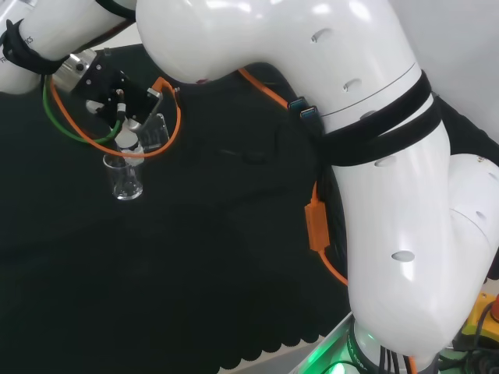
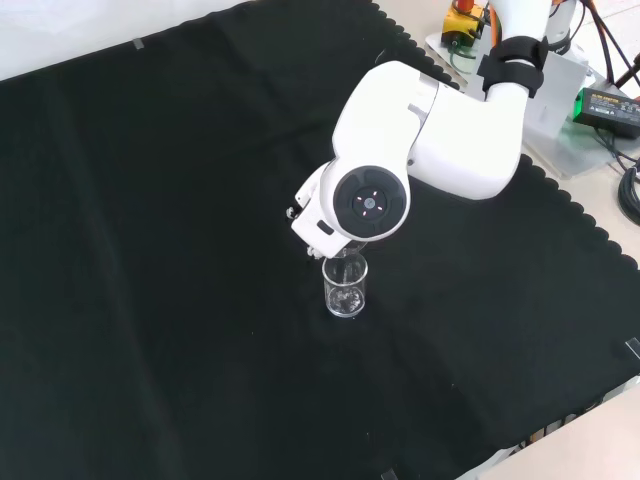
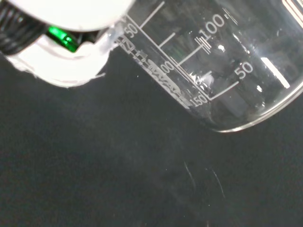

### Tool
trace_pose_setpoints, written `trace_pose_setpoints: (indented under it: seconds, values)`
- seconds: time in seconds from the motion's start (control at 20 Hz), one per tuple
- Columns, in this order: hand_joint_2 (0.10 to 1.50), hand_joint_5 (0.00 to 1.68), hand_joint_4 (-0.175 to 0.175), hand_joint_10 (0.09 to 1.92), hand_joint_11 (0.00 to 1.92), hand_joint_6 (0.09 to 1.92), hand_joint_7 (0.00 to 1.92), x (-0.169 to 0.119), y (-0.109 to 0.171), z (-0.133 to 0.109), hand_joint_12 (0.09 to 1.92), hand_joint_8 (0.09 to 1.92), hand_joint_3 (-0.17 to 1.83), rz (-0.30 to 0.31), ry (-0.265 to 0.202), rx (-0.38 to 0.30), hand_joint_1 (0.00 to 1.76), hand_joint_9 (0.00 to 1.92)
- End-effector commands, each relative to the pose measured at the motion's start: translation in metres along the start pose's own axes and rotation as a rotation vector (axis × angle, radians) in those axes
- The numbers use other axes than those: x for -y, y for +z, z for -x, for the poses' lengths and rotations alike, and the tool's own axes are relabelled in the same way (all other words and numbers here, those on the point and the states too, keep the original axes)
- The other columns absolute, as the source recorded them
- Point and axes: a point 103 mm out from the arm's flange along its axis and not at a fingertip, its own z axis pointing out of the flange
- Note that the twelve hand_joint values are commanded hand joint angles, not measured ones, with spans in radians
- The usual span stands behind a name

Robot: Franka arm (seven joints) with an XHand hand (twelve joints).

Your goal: Pour the water from the handheld beaker into the one on the table.

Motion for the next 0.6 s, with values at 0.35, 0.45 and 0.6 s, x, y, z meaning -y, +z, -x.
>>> trace_pose_setpoints:
  seconds: [0.35,0.45,0.6]
  values:
    - [0.67,1.43,0.175,0.09,1.3,0.34,1.76,0.0004,-0.006,-0.0049,0.78,0.09,0.54,-0.002,0.003,0.009,1.15,1.66]
    - [0.67,1.43,0.175,0.09,1.3,0.34,1.76,0.0011,-0.0054,-0.0041,0.78,0.09,0.54,-0.004,0.004,0.006,1.15,1.66]
    - [0.67,1.43,0.175,0.09,1.3,0.34,1.76,0.0009,-0.008,-0.0057,0.78,0.09,0.54,-0.005,0.003,0.014,1.15,1.66]
